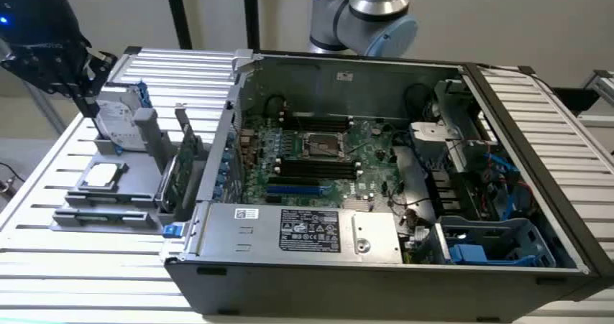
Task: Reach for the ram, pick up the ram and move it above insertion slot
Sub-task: 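Reach for the ram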
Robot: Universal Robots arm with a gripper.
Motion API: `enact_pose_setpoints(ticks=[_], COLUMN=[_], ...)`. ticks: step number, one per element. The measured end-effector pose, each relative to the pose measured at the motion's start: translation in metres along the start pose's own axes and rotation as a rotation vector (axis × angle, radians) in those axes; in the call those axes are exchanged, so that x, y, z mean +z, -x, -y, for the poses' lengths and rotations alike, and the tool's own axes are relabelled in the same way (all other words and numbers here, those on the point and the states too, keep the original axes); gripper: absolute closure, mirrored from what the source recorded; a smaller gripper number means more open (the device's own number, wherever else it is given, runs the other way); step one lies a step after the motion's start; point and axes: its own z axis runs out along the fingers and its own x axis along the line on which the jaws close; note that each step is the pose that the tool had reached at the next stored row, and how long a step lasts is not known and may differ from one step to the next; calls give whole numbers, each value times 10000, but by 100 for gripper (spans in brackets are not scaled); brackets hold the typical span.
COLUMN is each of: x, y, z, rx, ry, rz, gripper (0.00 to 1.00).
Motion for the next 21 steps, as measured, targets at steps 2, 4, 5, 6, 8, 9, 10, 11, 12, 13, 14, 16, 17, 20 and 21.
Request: enact_pose_setpoints(ticks=[2, 4, 5, 6, 8, 9, 10, 11, 12, 13, 14, 16, 17, 20, 21], x=[0, 0, 0, 0, 0, 0, 0, 0, 0, 0, 0, 0, 5, 25, 31], y=[0, 0, 0, 0, 0, 0, 0, 0, 0, 0, 0, -2, -2, -4, -5], z=[0, 0, 0, 0, 0, 0, 0, 0, 0, 0, 1, 29, 55, 188, 230], rx=[0, 0, 0, 0, 0, 0, 0, 0, 0, 0, 0, 3, 1, -1, 1], ry=[0, 0, 0, 0, 0, 0, 0, 0, 0, 0, 0, -1, 0, 0, -1], rz=[0, 0, 0, 0, 0, 0, 0, 0, 0, 0, 0, -3, 0, 0, -2], gripper=[89, 89, 89, 89, 89, 89, 89, 89, 89, 89, 89, 89, 89, 89, 89])
